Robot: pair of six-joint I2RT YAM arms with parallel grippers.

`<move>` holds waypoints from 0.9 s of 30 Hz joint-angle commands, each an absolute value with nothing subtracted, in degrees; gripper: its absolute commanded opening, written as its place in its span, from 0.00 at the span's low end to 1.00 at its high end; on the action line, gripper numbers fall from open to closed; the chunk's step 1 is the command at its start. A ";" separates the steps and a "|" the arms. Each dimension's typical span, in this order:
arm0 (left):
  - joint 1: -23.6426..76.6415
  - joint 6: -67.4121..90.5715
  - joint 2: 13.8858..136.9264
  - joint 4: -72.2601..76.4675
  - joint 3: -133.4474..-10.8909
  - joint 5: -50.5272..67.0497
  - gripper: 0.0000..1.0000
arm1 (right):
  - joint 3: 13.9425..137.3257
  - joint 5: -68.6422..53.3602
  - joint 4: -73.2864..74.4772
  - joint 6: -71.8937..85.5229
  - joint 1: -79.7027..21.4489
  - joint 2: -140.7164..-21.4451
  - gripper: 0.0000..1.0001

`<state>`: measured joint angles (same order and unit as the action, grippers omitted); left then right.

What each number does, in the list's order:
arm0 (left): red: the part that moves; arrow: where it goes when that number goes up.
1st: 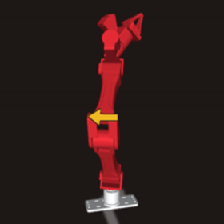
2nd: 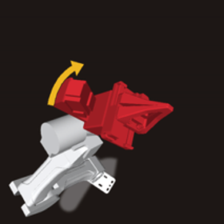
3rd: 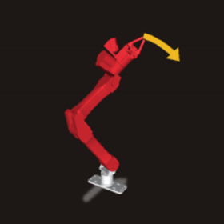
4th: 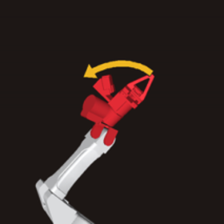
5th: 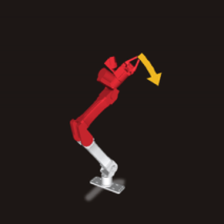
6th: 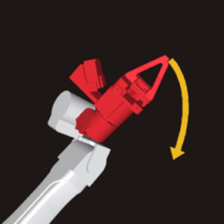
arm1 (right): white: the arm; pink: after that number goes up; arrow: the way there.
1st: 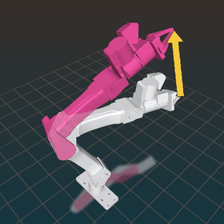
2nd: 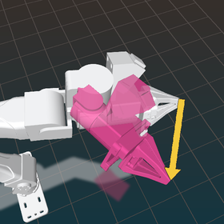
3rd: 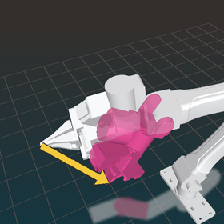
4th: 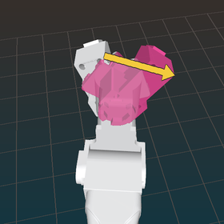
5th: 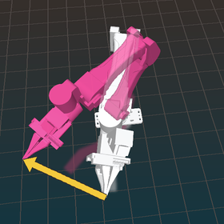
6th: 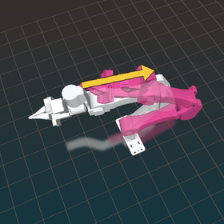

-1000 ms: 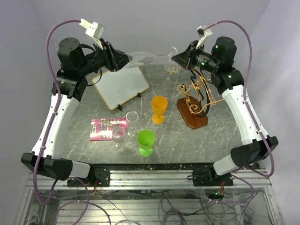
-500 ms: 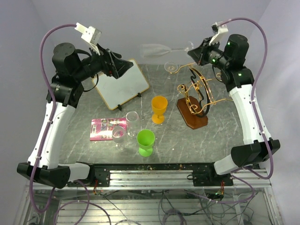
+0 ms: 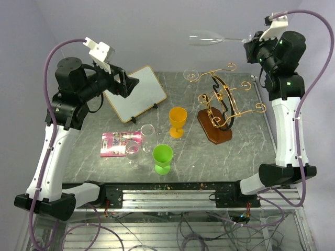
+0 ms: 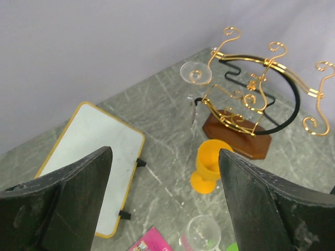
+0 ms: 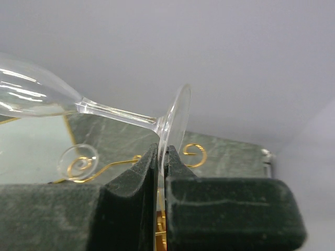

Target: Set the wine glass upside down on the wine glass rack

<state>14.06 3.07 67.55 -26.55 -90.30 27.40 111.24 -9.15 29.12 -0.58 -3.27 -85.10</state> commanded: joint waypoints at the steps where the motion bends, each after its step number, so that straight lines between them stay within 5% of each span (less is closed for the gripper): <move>1: 13.75 -4.37 65.04 -30.25 -89.02 24.12 0.92 | 116.33 -2.29 30.65 -5.11 -1.39 -83.81 0.00; 27: 13.71 -7.91 65.42 -33.94 -88.59 28.22 0.90 | 119.76 30.65 26.36 -30.45 0.60 -91.13 0.00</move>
<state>13.96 -7.35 64.86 -34.09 -87.90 26.59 117.99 23.59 31.68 -24.95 0.12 -88.82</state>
